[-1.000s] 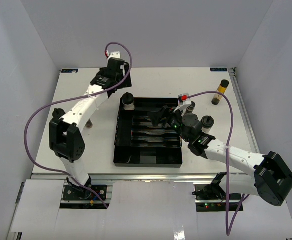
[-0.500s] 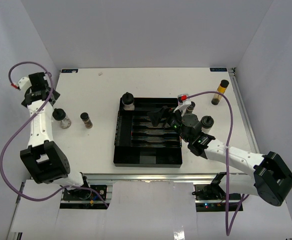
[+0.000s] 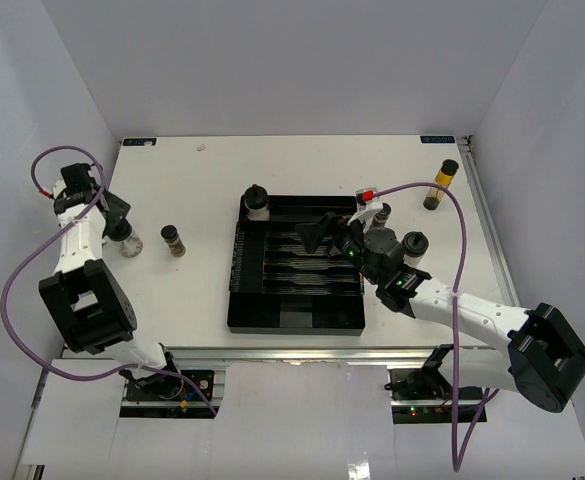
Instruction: Organize the condiment bottles
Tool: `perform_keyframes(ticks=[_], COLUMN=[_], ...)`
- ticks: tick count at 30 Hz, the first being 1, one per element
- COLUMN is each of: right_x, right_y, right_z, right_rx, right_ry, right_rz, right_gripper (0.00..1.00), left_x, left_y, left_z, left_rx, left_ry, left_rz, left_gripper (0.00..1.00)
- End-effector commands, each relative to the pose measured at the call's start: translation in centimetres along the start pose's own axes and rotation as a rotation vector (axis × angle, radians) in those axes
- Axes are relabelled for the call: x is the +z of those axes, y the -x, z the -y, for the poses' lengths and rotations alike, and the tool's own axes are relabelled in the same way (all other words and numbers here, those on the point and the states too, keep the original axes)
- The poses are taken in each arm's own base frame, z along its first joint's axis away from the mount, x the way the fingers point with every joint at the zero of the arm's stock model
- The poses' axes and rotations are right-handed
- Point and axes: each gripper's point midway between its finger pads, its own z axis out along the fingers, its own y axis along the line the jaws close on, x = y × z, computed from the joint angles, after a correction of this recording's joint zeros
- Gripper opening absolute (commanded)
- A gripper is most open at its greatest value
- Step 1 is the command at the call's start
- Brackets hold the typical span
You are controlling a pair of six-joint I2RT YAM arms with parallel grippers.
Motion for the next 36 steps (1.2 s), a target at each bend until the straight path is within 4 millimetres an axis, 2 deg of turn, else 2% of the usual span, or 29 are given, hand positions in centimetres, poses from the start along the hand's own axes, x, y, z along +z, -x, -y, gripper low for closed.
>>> perform_keyframes(ticks=[1,8,16,19,23,25,27,29,30,32,34,36], right_x=[0.0,-0.1,0.0,0.1,0.2,0.3,0.3,0.3,0.2,0.2,0.2,0.1], right_y=[2.1,2.0,1.9,1.9,1.9,1.9,1.9,1.9,1.9,1.8,1.9,1.9], right_z=[-1.0,-0.9,-0.9,-1.0,-1.0,-1.0,-1.0,-1.0,-1.0,-1.0,-0.9,-1.0], right_rx=[0.006,0.006,0.007,0.005,0.004,0.003,0.003,0.003,0.005,0.004,0.005,0.006], right_ry=[0.026,0.026,0.026,0.027,0.027,0.028,0.027,0.027,0.028,0.025,0.025,0.025], right_rz=[0.066,0.067,0.062,0.062,0.06,0.058,0.057,0.059,0.058,0.057,0.059,0.06], right_gripper=[0.9,0.9,0.9,0.9,0.9,0.9,0.9,0.9,0.9,0.9,0.9,0.9], left_x=[-0.8,1.1,2.9,3.6,4.1,4.2,3.9,3.4,2.7,1.2,-0.9,-3.5], left_y=[1.1,-0.2,-1.0,-1.2,-1.7,-1.7,-1.5,-1.1,-0.6,0.3,1.2,1.4], left_z=[1.1,0.1,0.5,0.3,0.1,0.1,-0.1,-0.2,-0.1,0.5,2.2,6.0], left_rx=[-0.008,0.006,0.036,0.046,0.059,0.063,0.068,0.066,0.061,0.054,0.082,0.154], left_ry=[-0.07,-0.001,-0.006,0.006,0.017,0.016,0.023,0.036,0.03,-0.001,-0.063,-0.149], left_rz=[0.034,-0.015,-0.058,-0.068,-0.075,-0.074,-0.066,-0.052,-0.036,0.006,0.057,0.093], left_gripper=[0.89,0.92,0.92,0.89,0.81,0.66,0.4,0.21,0.06,0.0,0.0,0.0])
